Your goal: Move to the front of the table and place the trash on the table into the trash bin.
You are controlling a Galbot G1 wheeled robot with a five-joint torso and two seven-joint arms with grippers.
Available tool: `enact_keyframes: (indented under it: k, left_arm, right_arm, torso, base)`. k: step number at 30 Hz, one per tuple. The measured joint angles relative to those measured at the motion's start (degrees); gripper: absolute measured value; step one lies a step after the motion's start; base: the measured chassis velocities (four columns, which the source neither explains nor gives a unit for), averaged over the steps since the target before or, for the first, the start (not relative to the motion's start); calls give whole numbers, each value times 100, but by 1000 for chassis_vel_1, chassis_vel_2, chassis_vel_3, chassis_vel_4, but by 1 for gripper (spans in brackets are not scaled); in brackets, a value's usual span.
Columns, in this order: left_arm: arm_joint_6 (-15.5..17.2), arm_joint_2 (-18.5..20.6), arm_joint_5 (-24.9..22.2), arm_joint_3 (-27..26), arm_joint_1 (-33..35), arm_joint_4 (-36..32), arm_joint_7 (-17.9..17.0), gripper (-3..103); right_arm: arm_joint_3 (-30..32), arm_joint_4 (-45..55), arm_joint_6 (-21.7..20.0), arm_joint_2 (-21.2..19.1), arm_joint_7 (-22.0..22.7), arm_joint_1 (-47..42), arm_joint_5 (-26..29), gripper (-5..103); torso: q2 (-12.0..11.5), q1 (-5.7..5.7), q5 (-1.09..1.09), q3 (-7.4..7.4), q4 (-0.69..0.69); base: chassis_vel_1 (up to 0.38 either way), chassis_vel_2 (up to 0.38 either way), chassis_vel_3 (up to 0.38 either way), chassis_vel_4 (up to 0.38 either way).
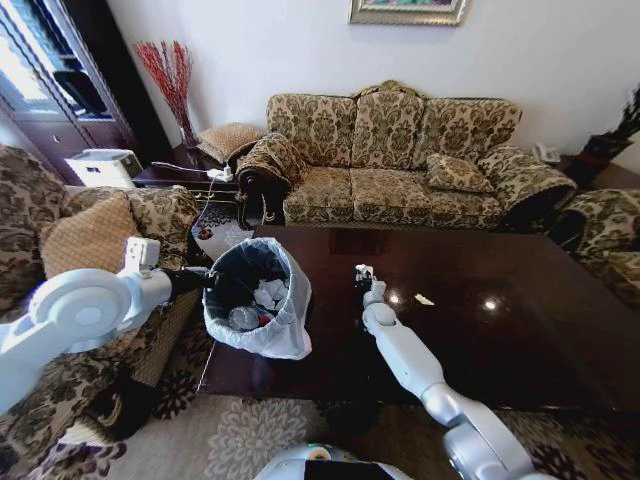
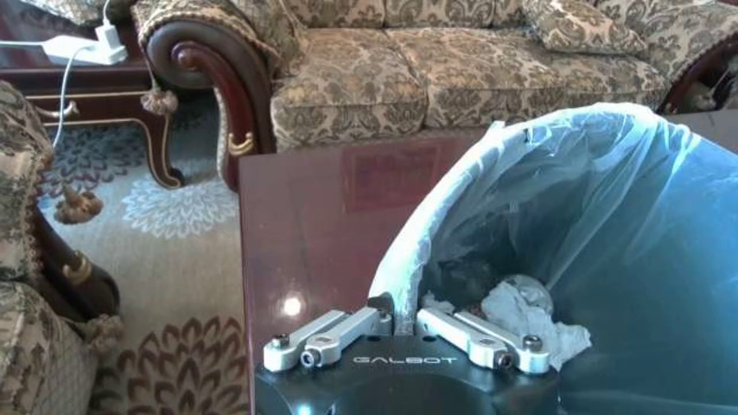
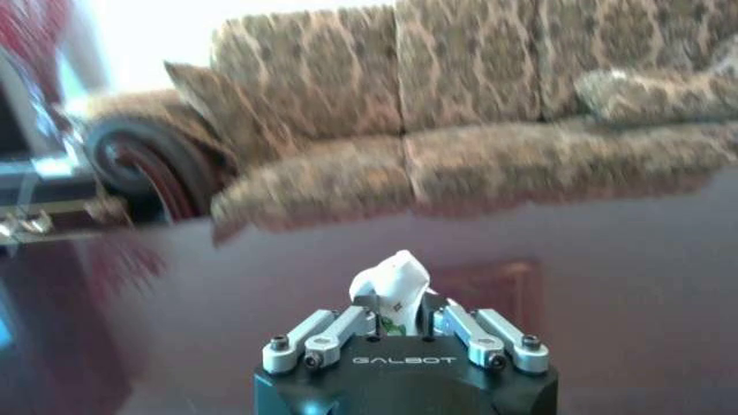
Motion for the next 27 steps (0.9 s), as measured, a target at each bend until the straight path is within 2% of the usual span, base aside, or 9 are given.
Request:
enact_keyframes:
  k: [2,8,11,12,14,15,17,22,27]
  left_arm:
    - [-1,7,0,-2,0,5,0,0]
    - [-3,58,-19,-2,0,-2,-5,0]
    - [-3,123,-69,-2,3,-6,-16,0]
    - [-3,123,-69,-2,3,-6,-16,0]
    - [-3,181,-94,-2,14,-6,-26,0]
    - [-3,181,-94,-2,14,-6,-26,0]
    - [-2,199,-120,-2,20,-2,-35,0]
    - [2,199,-127,-2,21,20,-42,0]
    - [3,186,-129,4,12,32,-41,0]
  right_arm:
    - [-43,849,-74,-227,12,-197,-23,9]
    - [-176,2323,12,-456,-59,-331,71,9]
    - [-519,3836,-73,-670,-386,-264,583,9]
    - [-519,3836,-73,-670,-386,-264,583,9]
    - [-816,5052,-214,-717,-609,-140,1262,9]
    - [-816,5052,-214,-717,-609,-140,1262,9]
    - [-1048,5779,-378,-794,-814,-22,1770,9]
    - [-1396,6315,-640,-1080,-1024,-34,1989,9]
    - [-1724,6455,-714,-1266,-1244,-263,1678,9]
  torso:
    - [0,0,-5,0,0]
    - [0,-2,-3,-1,1]
    - [0,-1,-3,-1,1]
    - [0,-1,-3,-1,1]
    - [0,-2,-3,-2,2]
    - [0,-2,-3,-2,2]
    - [1,-4,-4,-3,3]
    - [1,-3,-4,-3,1]
    - [0,-2,-1,-2,0]
  base:
    - [0,0,0,0]
    - [0,0,0,0]
    - [0,0,0,0]
    - [0,0,0,0]
    - [0,0,0,0]
    - [0,0,0,0]
    - [0,0,0,0]
    - [0,0,0,0]
    - [0,0,0,0]
